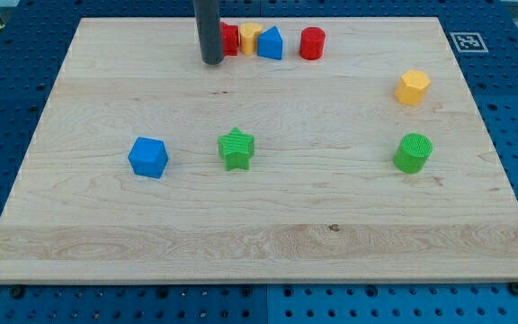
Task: Place yourself at the bottom of the yellow hexagon
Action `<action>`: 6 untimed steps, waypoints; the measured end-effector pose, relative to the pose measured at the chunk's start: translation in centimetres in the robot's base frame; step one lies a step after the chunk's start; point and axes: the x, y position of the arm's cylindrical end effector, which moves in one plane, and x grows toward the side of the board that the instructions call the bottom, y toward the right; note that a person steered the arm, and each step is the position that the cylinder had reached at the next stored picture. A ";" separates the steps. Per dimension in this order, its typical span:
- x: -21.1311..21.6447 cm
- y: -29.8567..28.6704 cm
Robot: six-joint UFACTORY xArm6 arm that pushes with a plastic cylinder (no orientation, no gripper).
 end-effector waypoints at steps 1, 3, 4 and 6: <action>0.0 0.5; 4.3 2.0; 5.7 7.1; 6.8 20.4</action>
